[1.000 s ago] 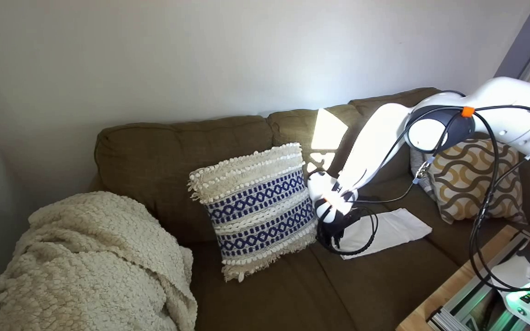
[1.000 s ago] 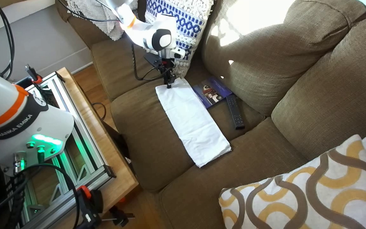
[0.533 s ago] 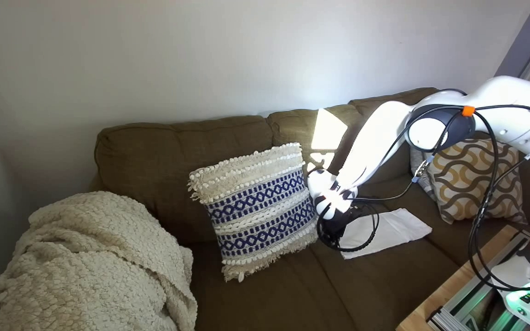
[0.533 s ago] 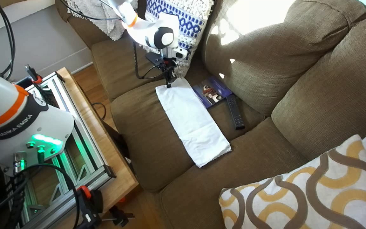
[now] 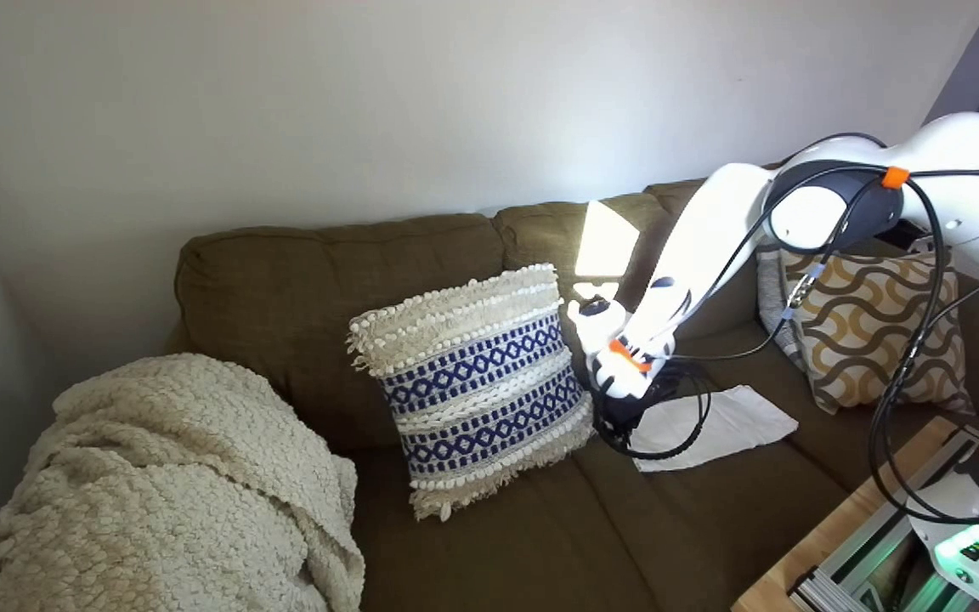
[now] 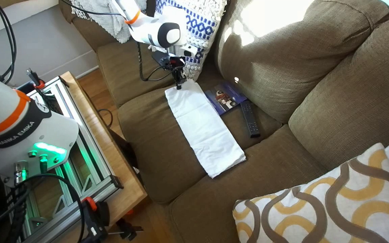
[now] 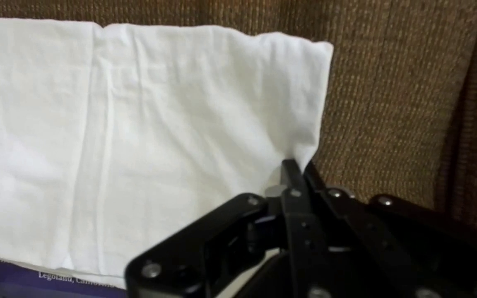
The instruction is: Fold the white towel from left to right then place it on the backrest of the sofa.
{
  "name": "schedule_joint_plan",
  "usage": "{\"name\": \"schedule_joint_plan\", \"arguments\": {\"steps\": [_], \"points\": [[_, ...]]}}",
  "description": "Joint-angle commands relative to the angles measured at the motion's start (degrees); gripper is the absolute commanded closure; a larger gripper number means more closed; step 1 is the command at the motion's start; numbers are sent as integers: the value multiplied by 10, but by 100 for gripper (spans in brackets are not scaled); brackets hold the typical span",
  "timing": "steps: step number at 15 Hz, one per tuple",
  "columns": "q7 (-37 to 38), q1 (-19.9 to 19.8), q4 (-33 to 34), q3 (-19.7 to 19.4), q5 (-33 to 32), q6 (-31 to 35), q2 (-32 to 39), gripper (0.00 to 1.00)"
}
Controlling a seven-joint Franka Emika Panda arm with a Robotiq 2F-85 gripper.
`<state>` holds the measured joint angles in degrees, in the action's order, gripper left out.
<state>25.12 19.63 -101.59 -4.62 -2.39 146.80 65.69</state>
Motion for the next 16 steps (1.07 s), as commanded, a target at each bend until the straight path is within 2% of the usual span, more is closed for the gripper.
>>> {"name": "schedule_joint_plan", "arguments": {"steps": [1, 2, 3, 5, 9, 10, 11, 16], "points": [[6, 12, -73, -31, -6, 29, -48, 71], [2, 12, -76, -37, -10, 25, -49, 93], [0, 11, -81, -44, -13, 23, -53, 93], [-2, 10, -92, -56, -17, 24, -59, 100], [-1, 10, -112, -70, -19, 28, -72, 100], [-3, 7, -115, -67, -17, 33, -75, 74], [-6, 5, -112, -63, -16, 33, -74, 74], [-26, -8, -84, -25, -5, 44, -60, 38]]}}
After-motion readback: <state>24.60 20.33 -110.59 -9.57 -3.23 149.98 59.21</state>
